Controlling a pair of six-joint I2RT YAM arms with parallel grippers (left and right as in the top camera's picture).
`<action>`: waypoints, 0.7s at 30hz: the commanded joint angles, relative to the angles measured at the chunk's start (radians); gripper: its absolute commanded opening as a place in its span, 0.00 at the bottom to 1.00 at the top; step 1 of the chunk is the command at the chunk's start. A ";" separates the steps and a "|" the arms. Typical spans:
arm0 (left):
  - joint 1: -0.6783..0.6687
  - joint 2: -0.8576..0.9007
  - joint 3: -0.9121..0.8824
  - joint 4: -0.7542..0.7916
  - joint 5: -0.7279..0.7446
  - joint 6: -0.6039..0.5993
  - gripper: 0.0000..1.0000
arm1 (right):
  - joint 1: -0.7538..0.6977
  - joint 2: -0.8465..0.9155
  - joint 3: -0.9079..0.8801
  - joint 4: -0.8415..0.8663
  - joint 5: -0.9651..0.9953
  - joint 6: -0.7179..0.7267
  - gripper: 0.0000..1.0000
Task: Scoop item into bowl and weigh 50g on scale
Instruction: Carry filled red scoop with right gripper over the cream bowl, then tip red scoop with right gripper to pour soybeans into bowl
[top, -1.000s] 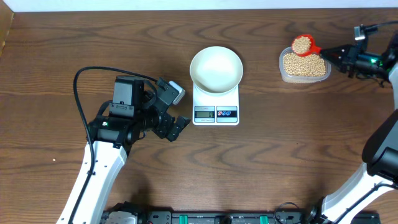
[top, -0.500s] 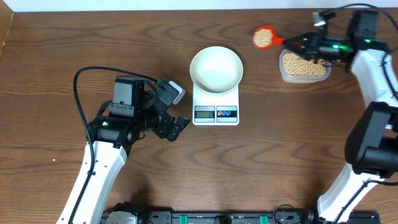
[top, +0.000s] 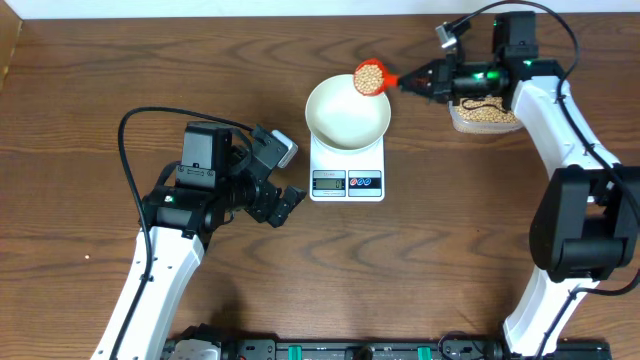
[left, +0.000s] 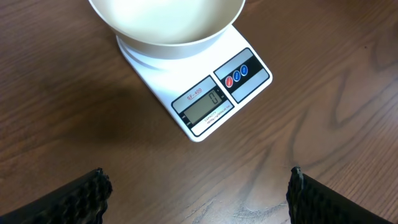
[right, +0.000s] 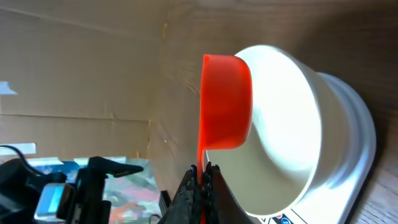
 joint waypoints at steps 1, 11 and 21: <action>-0.003 0.003 -0.003 0.000 -0.005 0.010 0.93 | 0.027 0.013 0.006 -0.022 0.043 -0.035 0.01; -0.003 0.003 -0.003 0.000 -0.005 0.009 0.93 | 0.098 0.012 0.131 -0.268 0.273 -0.194 0.01; -0.003 0.003 -0.004 0.000 -0.005 0.010 0.93 | 0.203 0.012 0.236 -0.385 0.500 -0.276 0.01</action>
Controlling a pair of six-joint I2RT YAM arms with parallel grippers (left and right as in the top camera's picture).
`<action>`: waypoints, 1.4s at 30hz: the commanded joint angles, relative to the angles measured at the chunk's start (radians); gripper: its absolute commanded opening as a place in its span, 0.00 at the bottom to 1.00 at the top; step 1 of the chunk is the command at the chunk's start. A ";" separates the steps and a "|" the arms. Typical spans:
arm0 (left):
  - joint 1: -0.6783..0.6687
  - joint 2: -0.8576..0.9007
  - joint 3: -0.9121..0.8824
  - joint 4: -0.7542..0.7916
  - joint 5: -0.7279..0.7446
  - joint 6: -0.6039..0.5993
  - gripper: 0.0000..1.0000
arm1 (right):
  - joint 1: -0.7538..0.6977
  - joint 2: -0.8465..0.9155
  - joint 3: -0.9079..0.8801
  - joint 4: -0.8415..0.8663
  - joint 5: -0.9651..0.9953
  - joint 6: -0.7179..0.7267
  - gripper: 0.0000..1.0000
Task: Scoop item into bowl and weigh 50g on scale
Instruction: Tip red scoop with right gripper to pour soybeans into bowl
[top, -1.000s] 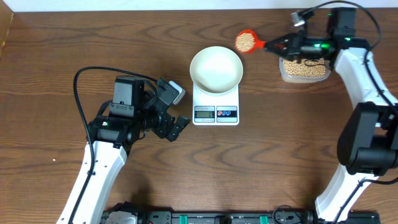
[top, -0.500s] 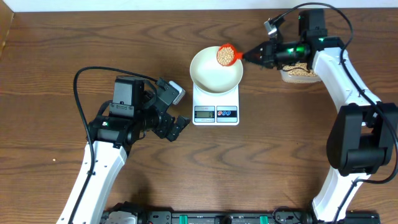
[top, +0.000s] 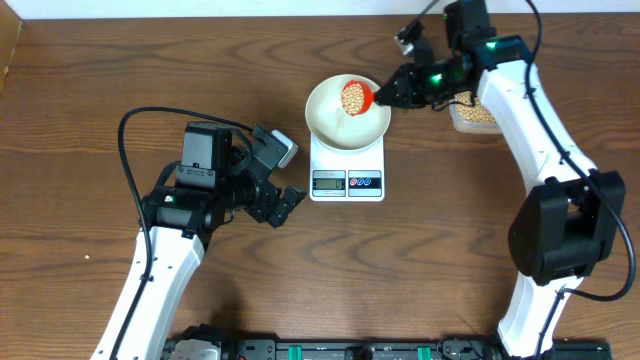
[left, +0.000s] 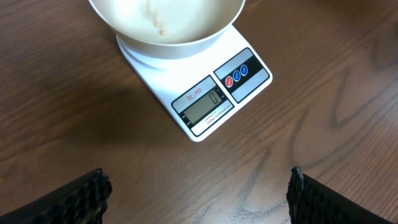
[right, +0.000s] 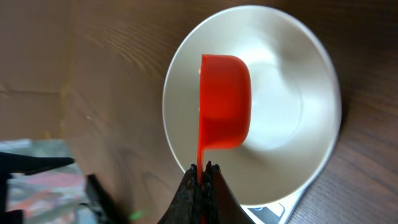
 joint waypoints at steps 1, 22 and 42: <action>-0.003 0.003 -0.004 0.000 -0.005 0.009 0.93 | 0.033 0.001 0.019 -0.016 0.108 -0.059 0.01; -0.003 0.003 -0.003 0.000 -0.005 0.009 0.93 | 0.183 -0.019 0.041 -0.026 0.549 -0.158 0.01; -0.003 0.003 -0.004 0.000 -0.005 0.009 0.93 | 0.262 -0.066 0.129 -0.046 0.731 -0.226 0.01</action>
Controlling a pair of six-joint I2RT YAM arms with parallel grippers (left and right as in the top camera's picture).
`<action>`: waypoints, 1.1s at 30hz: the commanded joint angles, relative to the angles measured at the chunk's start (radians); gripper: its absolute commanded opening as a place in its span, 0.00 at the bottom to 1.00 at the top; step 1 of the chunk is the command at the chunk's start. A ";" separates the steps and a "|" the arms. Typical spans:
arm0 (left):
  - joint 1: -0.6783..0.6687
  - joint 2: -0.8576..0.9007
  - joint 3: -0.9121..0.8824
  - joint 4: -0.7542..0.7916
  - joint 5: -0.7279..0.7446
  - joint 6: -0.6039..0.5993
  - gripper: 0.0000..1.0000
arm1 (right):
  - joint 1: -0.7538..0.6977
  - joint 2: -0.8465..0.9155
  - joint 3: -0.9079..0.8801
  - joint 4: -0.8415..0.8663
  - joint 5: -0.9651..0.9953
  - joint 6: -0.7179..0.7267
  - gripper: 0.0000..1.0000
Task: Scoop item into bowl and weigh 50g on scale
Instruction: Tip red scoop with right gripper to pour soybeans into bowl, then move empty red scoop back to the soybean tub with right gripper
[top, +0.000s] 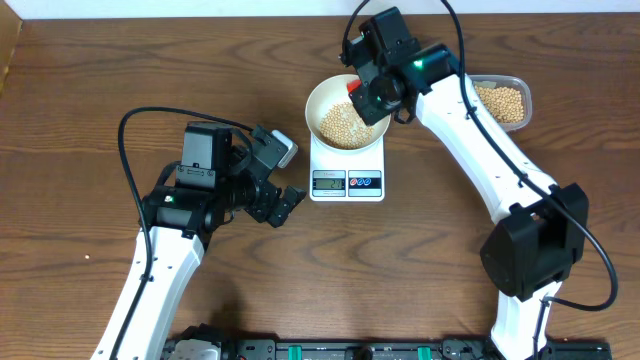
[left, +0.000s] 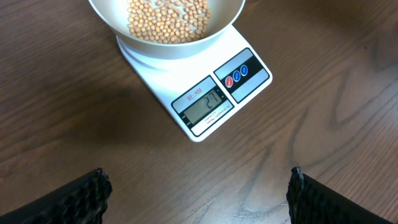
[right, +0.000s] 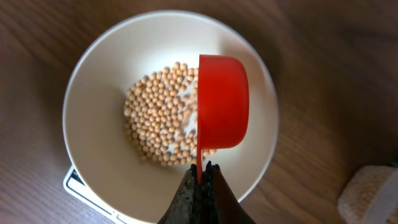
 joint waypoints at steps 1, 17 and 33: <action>-0.003 0.003 -0.003 0.000 -0.006 0.009 0.93 | 0.007 -0.057 0.050 -0.003 0.029 -0.023 0.01; -0.003 0.003 -0.004 0.000 -0.006 0.009 0.93 | -0.011 -0.075 0.064 0.002 -0.090 -0.021 0.01; -0.003 0.003 -0.004 0.000 -0.006 0.009 0.93 | -0.263 -0.163 0.064 -0.012 -0.391 0.047 0.01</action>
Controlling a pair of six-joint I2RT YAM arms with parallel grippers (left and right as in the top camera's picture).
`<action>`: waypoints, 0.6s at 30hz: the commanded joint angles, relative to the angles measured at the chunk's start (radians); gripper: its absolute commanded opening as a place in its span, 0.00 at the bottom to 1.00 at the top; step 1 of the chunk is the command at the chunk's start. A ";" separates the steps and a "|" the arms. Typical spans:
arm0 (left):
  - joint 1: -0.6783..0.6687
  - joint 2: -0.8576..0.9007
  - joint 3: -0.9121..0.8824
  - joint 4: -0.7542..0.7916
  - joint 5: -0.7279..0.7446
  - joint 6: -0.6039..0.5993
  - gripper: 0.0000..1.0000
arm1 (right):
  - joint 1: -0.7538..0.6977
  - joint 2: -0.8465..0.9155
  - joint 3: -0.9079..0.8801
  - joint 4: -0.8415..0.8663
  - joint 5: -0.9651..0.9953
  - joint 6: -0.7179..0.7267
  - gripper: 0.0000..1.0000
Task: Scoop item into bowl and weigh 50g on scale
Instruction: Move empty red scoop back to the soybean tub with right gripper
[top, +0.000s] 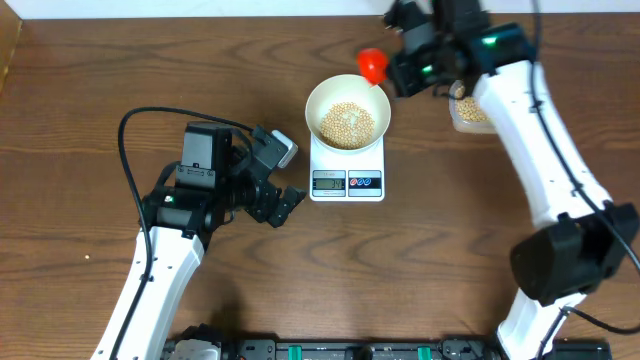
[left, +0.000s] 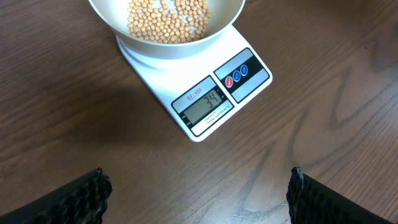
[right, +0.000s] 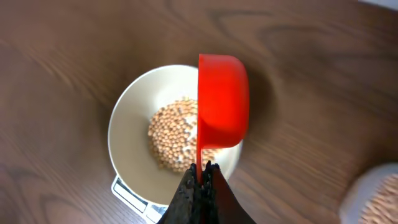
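A white bowl (top: 347, 112) with a heap of tan beans (left: 168, 18) stands on the white scale (top: 347, 181). The scale's display (left: 207, 102) reads 34. My right gripper (top: 405, 72) is shut on the handle of a red scoop (top: 373, 64). The scoop hangs just past the bowl's back right rim. In the right wrist view the scoop (right: 222, 99) is turned on its side above the bowl (right: 134, 137), held in the right gripper (right: 200, 175); no beans show in it. My left gripper (left: 198, 183) stands open near the scale, holding nothing.
A clear tub of beans (top: 466, 112) sits at the back right, mostly hidden behind my right arm. It shows as a blur in the right wrist view (right: 373, 196). The left arm's cable (top: 130, 140) loops over the table's left side.
The scoop was tipped over inside the bowl; now it is higher and back past the bowl's rear right rim. The scale reading rose from the twenties to 34. The left arm is unmoved.
First the scoop, full of beans, was at the empty bowl's back right rim and the scale read 0. Then it was over the bowl with a few beans falling. Later a heap lay in the bowl. Now the scoop is withdrawn and the scale reads 34.
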 joint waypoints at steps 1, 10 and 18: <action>-0.003 0.003 -0.004 0.000 -0.006 0.009 0.93 | -0.069 -0.079 0.022 -0.011 -0.064 0.027 0.01; -0.003 0.003 -0.004 0.000 -0.006 0.009 0.93 | -0.267 -0.149 0.022 -0.087 -0.029 0.063 0.01; -0.003 0.003 -0.004 0.000 -0.006 0.009 0.93 | -0.380 -0.091 0.021 -0.240 0.097 0.064 0.01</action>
